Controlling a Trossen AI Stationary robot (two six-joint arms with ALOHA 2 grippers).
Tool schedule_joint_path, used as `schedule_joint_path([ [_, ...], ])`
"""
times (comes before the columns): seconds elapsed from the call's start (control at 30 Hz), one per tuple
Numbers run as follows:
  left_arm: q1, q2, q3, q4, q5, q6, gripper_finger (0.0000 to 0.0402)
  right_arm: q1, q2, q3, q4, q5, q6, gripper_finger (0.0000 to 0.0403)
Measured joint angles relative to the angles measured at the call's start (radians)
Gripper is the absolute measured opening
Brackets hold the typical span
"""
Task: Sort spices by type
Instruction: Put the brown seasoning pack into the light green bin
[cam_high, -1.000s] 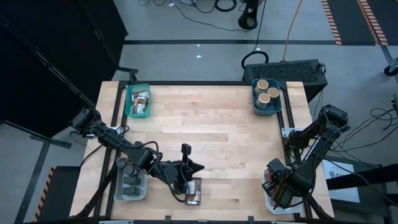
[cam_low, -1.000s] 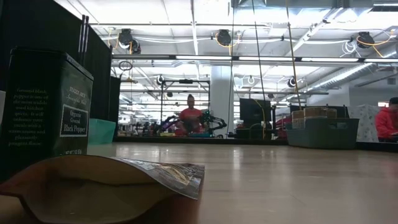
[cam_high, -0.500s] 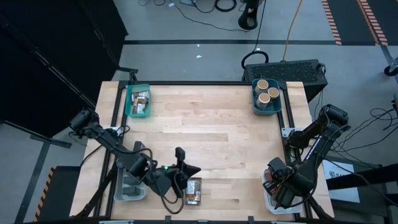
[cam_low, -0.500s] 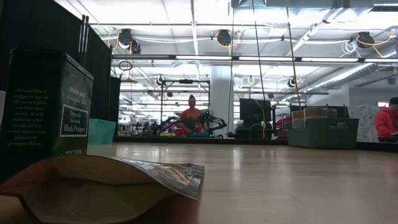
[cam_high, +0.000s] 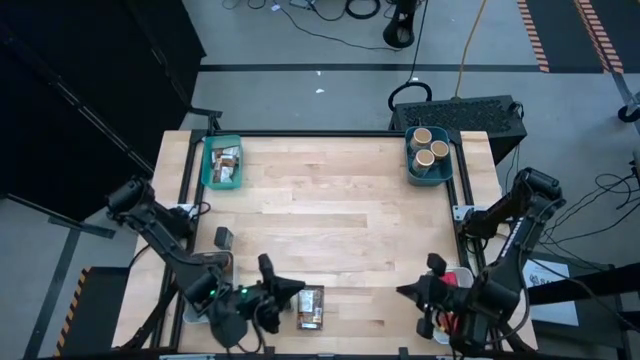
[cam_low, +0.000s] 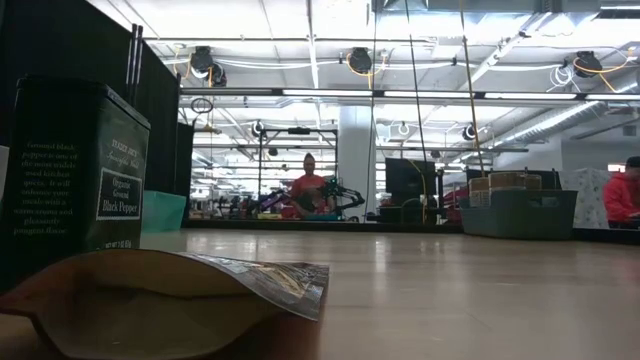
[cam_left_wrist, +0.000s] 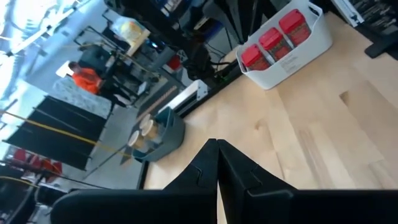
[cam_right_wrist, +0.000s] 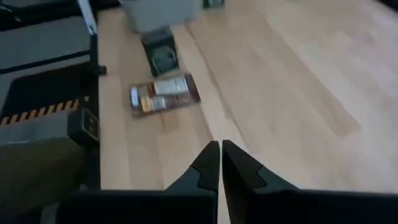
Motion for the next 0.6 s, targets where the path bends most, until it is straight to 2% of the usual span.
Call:
schedule_joint_path([
  [0.2, -0.067, 0.000, 0.000, -0.001, -0.065, 0.007, 0.0006, -0.026, -0.015, 0.000, 0.254, 0.125, -0.350, 0.0000],
  [0.43, -0.129, 0.000, 0.000, -0.016, -0.096, 0.003, 0.0006, 0.020, -0.011, -0.036, 0.639, 0.445, -0.877, 0.0000],
  [0.53, -0.143, 0.000, 0.000, -0.034, -0.096, -0.003, 0.0006, 0.018, -0.018, -0.042, 0.713, 0.455, -1.030, 0.0000],
  [0.6, -0.146, 0.000, 0.000, -0.033, -0.096, -0.004, 0.0006, 0.002, -0.033, -0.042, 0.764, 0.407, -1.087, 0.0000],
])
